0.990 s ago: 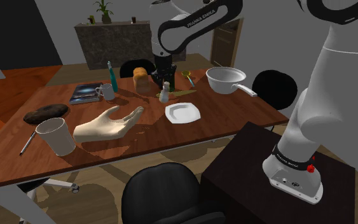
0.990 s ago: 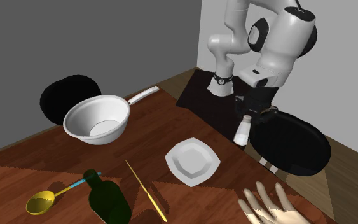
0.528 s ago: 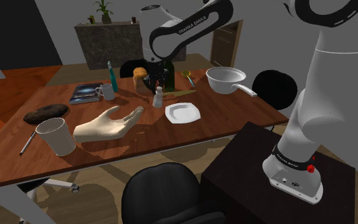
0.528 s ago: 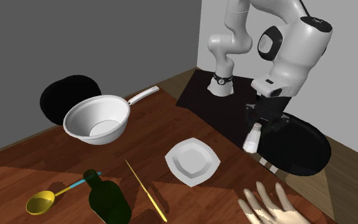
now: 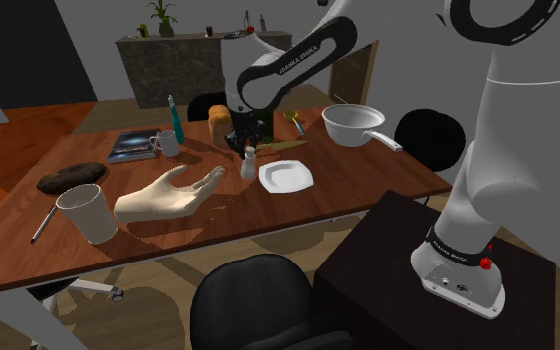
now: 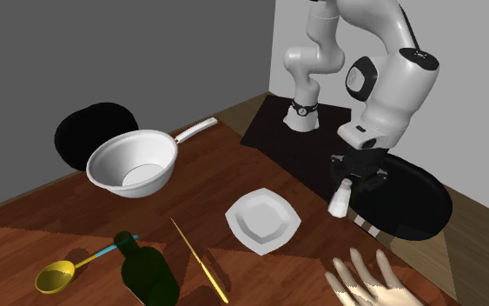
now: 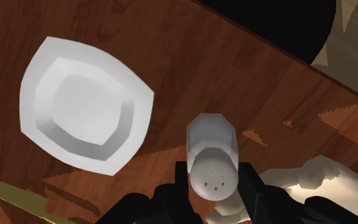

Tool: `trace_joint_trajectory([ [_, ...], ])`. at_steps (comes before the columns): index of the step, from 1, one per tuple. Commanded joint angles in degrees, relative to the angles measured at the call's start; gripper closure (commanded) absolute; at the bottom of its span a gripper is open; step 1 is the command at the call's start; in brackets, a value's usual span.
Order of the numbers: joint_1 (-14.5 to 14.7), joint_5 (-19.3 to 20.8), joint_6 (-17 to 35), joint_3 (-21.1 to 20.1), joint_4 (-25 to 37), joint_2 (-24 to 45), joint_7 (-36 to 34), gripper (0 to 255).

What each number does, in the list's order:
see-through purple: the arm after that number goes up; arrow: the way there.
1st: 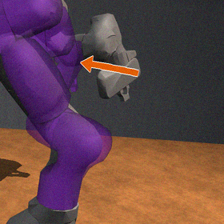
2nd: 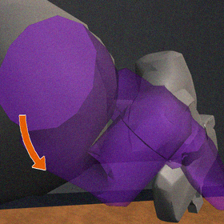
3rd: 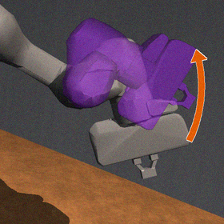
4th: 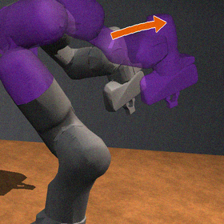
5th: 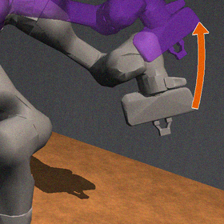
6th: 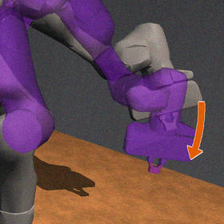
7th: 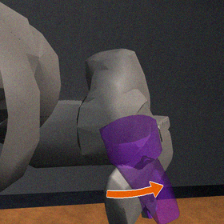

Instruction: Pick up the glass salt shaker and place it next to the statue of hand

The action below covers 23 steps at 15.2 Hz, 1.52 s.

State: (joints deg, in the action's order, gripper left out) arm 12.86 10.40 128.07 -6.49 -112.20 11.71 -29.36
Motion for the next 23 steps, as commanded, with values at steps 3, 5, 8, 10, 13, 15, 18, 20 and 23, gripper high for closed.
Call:
trace_joint_trajectory([
  [3, 0.13, 0.62, 2.68, 0.12, -1.02, 1.69, -0.73, 255],
  [5, 0.17, 0.92, 4.0, 0.21, -1.58, 2.49, -1.06, 255],
  [8, 0.24, 1.41, 5.96, 0.37, -2.31, 3.75, -1.56, 255],
  [10, 0.29, 1.76, 7.25, 0.49, -2.74, 4.64, -1.91, 255],
  [13, 0.4, 2.29, 9.16, 0.69, -3.28, 6.04, -2.45, 255],
  [15, 0.48, 2.67, 10.41, 0.84, -3.58, 7.02, -2.83, 255],
  [18, 0.62, 3.24, 12.26, 1.1, -3.93, 8.56, -3.4, 255],
  [20, 0.73, 3.64, 13.47, 1.29, -4.11, 9.62, -3.79, 255],
  [23, 0.92, 4.24, 15.26, 1.6, -4.27, 11.28, -4.38, 255],
])
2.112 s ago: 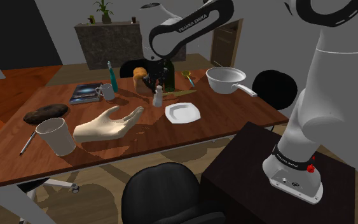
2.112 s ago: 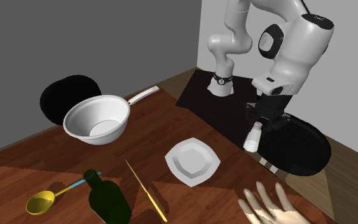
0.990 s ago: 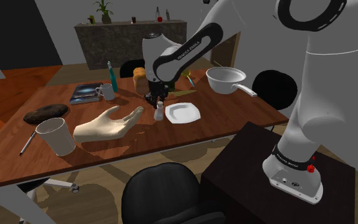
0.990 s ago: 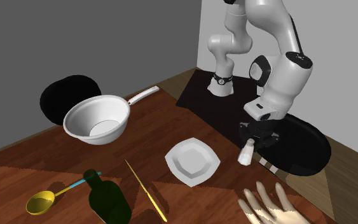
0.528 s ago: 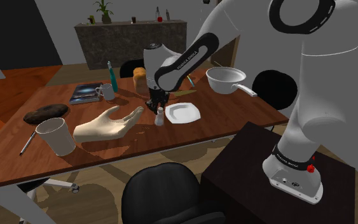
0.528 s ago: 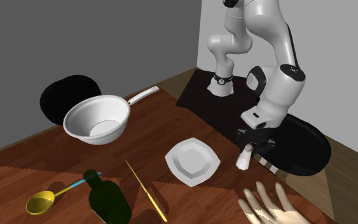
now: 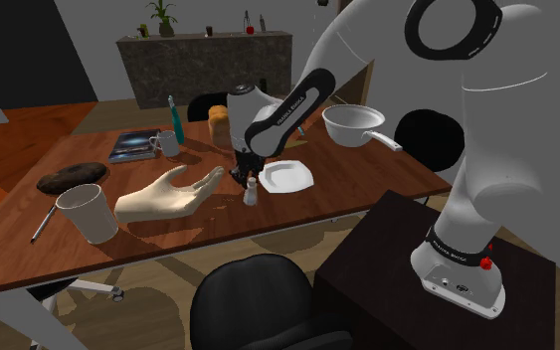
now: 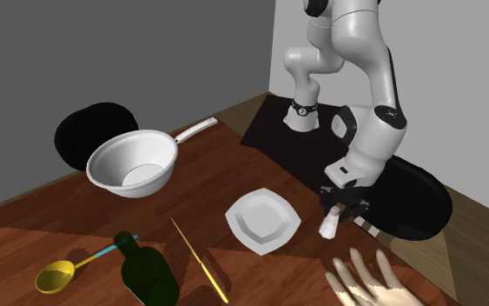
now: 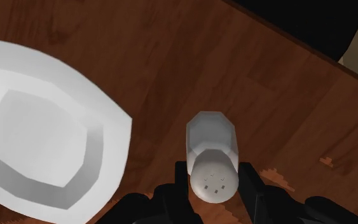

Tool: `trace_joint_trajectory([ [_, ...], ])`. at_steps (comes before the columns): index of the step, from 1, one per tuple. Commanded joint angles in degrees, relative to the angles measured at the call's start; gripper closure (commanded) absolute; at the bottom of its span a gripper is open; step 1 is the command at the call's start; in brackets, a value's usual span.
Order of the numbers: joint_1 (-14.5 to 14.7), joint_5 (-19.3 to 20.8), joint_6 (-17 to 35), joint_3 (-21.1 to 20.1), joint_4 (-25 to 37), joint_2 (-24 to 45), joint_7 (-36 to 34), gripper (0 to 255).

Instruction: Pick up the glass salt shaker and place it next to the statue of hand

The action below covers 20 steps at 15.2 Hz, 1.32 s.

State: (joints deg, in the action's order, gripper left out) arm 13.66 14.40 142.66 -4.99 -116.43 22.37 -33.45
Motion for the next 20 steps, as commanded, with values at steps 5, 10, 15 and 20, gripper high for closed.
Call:
trace_joint_trajectory([
  [5, 0.23, 0.56, 1.59, 0.29, -0.09, 1.51, -0.6, 255],
  [10, 0.23, 0.56, 1.59, 0.29, -0.09, 1.51, -0.6, 0],
  [15, 0.23, 0.56, 1.59, 0.29, -0.09, 1.51, -0.6, 0],
  [20, 0.07, -1.17, -3.83, -0.79, -0.28, -4.13, 0.55, 0],
])
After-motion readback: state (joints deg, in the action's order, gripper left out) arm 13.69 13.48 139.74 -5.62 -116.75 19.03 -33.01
